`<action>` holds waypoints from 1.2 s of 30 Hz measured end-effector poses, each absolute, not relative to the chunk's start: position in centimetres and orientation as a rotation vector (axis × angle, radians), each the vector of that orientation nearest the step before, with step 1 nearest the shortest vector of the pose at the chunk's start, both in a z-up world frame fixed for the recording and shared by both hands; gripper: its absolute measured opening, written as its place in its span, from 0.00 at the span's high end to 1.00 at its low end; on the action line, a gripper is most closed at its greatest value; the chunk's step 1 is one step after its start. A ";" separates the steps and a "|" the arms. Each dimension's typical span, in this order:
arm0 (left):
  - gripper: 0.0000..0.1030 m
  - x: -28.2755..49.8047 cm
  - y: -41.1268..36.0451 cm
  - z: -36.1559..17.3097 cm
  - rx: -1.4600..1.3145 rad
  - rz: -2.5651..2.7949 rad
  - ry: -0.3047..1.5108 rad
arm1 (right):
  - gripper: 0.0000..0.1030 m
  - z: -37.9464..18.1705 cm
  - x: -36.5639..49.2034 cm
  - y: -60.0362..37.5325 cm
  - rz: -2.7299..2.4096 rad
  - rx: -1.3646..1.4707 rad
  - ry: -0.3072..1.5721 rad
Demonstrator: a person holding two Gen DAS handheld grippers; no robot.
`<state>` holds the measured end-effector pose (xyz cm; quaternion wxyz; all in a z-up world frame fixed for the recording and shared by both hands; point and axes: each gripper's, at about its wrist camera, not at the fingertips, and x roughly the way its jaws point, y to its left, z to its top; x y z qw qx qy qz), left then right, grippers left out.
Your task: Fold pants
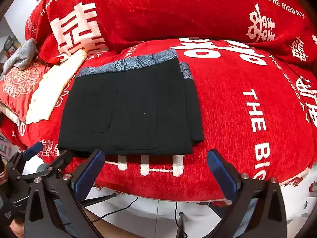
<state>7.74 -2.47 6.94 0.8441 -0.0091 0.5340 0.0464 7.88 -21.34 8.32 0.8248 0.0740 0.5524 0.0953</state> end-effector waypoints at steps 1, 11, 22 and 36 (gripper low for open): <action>0.00 7.7 -2.5 6.9 -0.019 0.096 1.128 | 0.00 8.2 7.9 -21.4 0.201 0.158 1.176; 0.00 7.8 -2.7 6.8 -0.010 0.077 1.141 | 0.00 7.8 7.9 -21.0 0.189 0.130 1.188; 0.00 7.9 -2.6 6.3 0.013 0.112 1.158 | 0.00 7.7 7.8 -20.4 0.171 0.086 1.190; 0.00 7.8 -3.3 6.3 0.051 0.110 1.146 | 0.00 7.8 7.8 -20.1 0.168 0.065 1.188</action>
